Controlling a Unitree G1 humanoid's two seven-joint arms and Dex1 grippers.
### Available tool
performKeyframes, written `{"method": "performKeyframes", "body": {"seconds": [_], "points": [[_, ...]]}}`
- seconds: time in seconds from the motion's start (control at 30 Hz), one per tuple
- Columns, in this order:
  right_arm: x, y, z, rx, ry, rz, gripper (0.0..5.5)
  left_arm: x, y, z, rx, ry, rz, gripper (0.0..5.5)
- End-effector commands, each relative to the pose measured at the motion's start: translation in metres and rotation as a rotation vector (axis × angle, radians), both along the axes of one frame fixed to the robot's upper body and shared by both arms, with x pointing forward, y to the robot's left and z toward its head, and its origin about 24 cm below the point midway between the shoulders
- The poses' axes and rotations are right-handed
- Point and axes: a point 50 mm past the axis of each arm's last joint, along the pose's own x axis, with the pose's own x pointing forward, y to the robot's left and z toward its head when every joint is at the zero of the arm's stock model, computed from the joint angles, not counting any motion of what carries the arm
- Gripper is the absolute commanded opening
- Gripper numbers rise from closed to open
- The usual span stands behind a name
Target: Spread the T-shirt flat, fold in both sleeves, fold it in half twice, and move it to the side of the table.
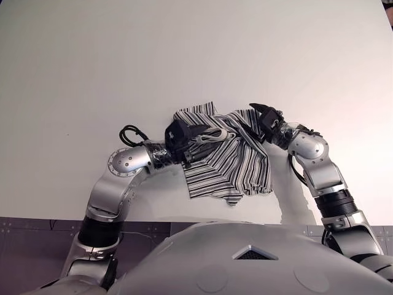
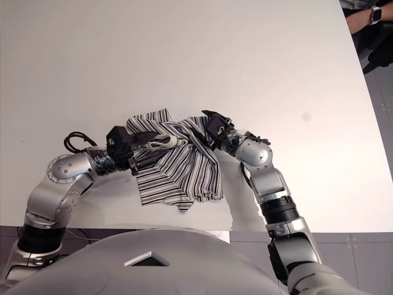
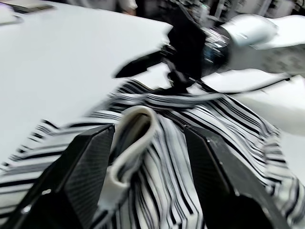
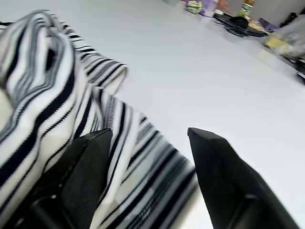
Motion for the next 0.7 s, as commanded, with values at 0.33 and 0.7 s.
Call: {"method": "performKeyframes", "body": {"seconds": [0.33,0.7], "points": [[-0.064,-0.011,0.014,-0.212,0.204,0.484,2.91,0.031,0.013,-0.038,0.265,-0.340,0.029,2.69],[-0.028,-0.045,0.103,0.111,0.071,0.188,2.91,0.068,0.038,0.043,0.057,-0.583,0.318,2.69]]}}
